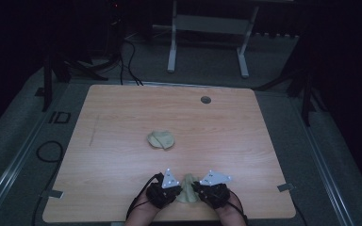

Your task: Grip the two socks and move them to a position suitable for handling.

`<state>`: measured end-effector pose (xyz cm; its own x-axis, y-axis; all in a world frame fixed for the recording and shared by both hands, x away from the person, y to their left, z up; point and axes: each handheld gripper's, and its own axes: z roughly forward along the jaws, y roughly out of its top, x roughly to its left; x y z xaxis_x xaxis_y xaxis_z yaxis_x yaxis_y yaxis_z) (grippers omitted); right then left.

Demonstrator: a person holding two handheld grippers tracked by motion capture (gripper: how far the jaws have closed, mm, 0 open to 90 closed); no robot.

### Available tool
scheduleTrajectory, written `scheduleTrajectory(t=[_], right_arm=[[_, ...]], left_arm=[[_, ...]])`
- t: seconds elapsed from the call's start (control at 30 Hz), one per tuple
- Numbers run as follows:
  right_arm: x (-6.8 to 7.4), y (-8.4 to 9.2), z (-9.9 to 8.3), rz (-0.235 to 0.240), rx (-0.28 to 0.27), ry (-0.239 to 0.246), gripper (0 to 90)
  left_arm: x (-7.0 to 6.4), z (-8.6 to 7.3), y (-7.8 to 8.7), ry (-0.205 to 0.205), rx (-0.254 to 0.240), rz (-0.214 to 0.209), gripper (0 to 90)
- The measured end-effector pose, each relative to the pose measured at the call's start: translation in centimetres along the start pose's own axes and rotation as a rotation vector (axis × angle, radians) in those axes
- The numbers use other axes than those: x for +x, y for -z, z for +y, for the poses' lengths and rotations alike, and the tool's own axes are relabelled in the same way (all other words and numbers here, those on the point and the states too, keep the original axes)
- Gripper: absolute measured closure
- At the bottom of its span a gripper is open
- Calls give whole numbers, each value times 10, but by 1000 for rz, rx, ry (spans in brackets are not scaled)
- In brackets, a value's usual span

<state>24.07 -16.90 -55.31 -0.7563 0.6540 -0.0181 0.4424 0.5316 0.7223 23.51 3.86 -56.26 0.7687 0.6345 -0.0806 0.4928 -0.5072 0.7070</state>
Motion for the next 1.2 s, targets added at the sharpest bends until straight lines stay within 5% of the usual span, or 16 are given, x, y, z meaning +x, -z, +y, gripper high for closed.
scheduleTrajectory(t=[0.27, 0.53, 1.1, 1.17, 1.2], right_arm=[[-14, 46, 15, -12, -120, -50, 835], [-36, 68, 6, -42, -125, -116, 834], [-48, 36, -38, -41, 12, -177, 831], [-48, 36, -40, -41, 18, -179, 810], [-48, 36, -39, -40, 17, -176, 760]], left_arm=[[5, 12, 34, -9, -59, 11, 874], [18, 8, 61, -29, -42, 15, 873], [25, -9, 22, -33, 45, -26, 868], [26, -7, 22, -21, 39, -48, 819], [27, -7, 24, -14, 27, -52, 723]])
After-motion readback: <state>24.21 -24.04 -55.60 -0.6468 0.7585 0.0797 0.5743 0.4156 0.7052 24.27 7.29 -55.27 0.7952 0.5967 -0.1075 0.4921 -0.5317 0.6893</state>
